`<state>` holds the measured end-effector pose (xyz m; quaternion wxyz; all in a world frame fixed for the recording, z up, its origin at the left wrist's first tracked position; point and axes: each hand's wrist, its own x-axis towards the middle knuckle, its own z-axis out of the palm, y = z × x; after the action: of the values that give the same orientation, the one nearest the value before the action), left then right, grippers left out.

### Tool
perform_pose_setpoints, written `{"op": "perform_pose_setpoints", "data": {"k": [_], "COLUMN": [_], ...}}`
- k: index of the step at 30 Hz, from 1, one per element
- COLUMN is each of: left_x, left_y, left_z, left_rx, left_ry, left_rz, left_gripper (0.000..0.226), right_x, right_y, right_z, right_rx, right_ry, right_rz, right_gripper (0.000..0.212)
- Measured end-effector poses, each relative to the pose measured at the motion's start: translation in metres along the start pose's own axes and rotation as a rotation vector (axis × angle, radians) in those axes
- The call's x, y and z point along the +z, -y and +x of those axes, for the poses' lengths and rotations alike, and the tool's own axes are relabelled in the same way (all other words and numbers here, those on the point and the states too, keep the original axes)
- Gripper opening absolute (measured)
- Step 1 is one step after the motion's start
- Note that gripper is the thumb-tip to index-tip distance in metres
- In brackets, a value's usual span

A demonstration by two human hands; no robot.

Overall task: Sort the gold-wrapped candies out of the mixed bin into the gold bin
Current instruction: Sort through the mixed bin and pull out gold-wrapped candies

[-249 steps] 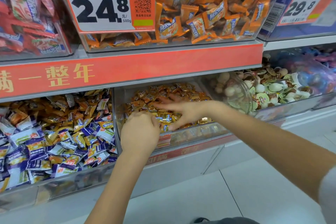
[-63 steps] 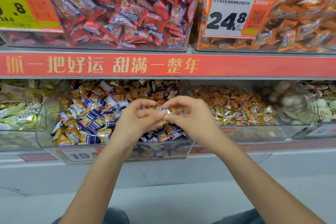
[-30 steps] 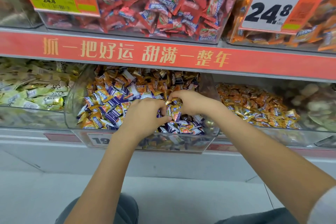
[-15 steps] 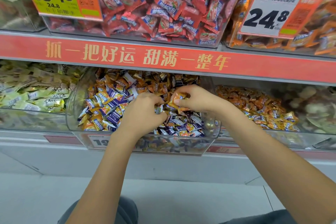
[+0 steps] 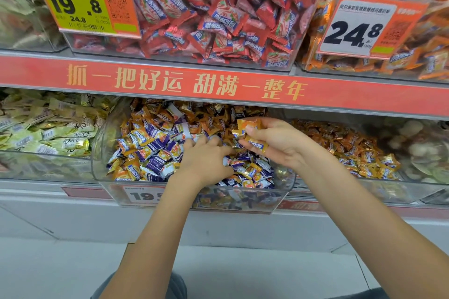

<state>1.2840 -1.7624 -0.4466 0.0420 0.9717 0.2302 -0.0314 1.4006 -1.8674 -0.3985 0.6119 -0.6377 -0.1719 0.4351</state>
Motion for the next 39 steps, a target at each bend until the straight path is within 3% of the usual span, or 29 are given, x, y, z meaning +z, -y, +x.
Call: {"op": "perform_pose_setpoints", "data": {"k": [4,7,10,15,19,24,26,28,30,32,33,36,39], "left_x": [0.000,-0.002,0.000,-0.005,-0.013,-0.020,-0.021,-0.021,-0.024,-0.028,-0.029,-0.032,-0.032], "left_y": [-0.008,-0.013,-0.010,0.002,0.008,0.007,0.007,0.007,0.008,0.009,0.008,0.006,0.005], "left_z": [0.005,0.009,0.010,0.006,0.000,-0.006,-0.008,-0.008,-0.009,-0.010,-0.011,-0.012,-0.014], "left_rx": [-0.033,-0.008,0.007,-0.006,0.001,-0.015,-0.018,-0.019,-0.017,0.011,0.034,0.081,0.090], "left_ry": [-0.032,-0.108,-0.170,-0.289,-0.273,-0.230,-0.202,-0.182,-0.164,-0.144,-0.140,-0.092,-0.071], "left_rz": [-0.051,-0.100,-0.174,-0.649,-0.942,-1.146,-1.155,-1.175,-1.210,-1.219,-1.218,-1.235,-1.285], "left_gripper": [0.050,0.038,0.028,0.022,0.025,0.028,0.029,0.029,0.028,0.026,0.025,0.020,0.008], "right_x": [0.001,0.003,0.004,0.004,-0.016,-0.065,-0.080,-0.091,-0.085,-0.062,-0.048,-0.009,-0.002], "right_y": [-0.002,-0.003,0.001,0.007,0.014,0.006,0.000,-0.005,-0.005,-0.004,-0.005,-0.014,-0.016], "right_z": [-0.011,-0.014,-0.017,-0.028,-0.051,-0.060,-0.051,-0.049,-0.052,-0.058,-0.060,-0.053,-0.041], "right_rx": [-0.033,-0.001,0.077,0.162,0.033,-0.076,-0.043,0.018,-0.141,-0.489,-0.608,-0.698,-0.695], "right_ry": [-0.055,-0.075,-0.070,-0.063,-0.034,-0.298,-0.367,-0.365,-0.453,-0.473,-0.387,-0.132,-0.242], "right_rz": [-0.026,0.024,0.183,0.357,0.387,0.414,0.186,-0.401,-0.838,-0.863,-0.789,-0.784,-0.724], "right_gripper": [0.015,0.010,0.020,0.007,0.014,0.010,0.019,0.040,0.044,0.037,0.038,0.038,0.024]}}
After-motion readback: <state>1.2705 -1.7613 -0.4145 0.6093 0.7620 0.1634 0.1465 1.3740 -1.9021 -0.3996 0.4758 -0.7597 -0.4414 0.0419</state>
